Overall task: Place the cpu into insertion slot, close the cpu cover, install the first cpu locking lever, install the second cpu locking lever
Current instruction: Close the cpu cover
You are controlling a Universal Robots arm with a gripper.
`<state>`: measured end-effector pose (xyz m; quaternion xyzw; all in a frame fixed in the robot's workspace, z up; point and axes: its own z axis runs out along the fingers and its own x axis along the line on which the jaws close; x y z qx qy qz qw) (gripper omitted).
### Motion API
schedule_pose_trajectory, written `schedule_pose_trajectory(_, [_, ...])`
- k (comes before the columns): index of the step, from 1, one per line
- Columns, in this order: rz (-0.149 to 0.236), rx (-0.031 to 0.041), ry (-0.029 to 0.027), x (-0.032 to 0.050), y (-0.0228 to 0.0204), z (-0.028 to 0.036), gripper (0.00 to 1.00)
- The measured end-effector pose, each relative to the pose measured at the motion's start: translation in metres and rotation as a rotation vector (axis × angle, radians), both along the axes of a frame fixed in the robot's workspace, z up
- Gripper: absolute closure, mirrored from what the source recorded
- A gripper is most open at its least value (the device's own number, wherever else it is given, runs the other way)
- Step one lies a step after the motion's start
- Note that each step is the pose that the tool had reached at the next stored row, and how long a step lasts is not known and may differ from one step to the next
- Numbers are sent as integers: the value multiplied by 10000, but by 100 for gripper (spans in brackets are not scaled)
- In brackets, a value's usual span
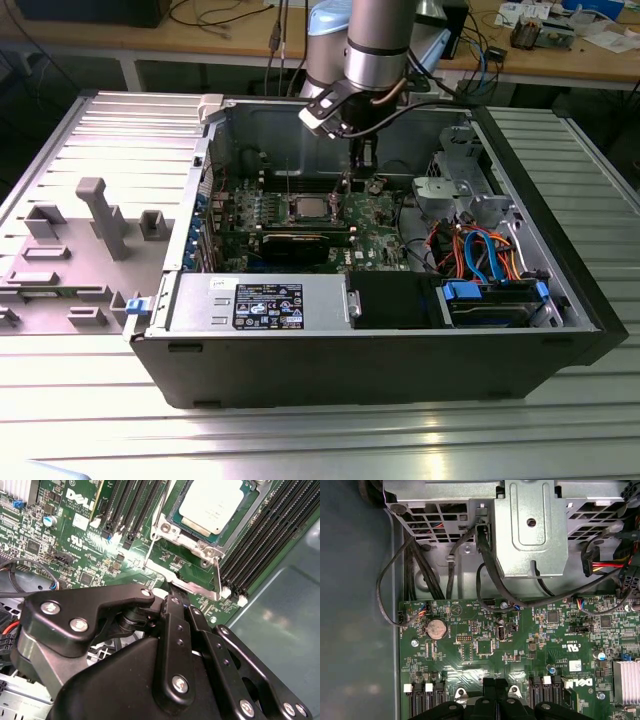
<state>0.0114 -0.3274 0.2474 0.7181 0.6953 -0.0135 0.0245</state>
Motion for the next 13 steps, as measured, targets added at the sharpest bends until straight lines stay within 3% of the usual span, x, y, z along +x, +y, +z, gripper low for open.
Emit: schedule_pose_trajectory(13, [-1,0,0,-84,0,-1,89])
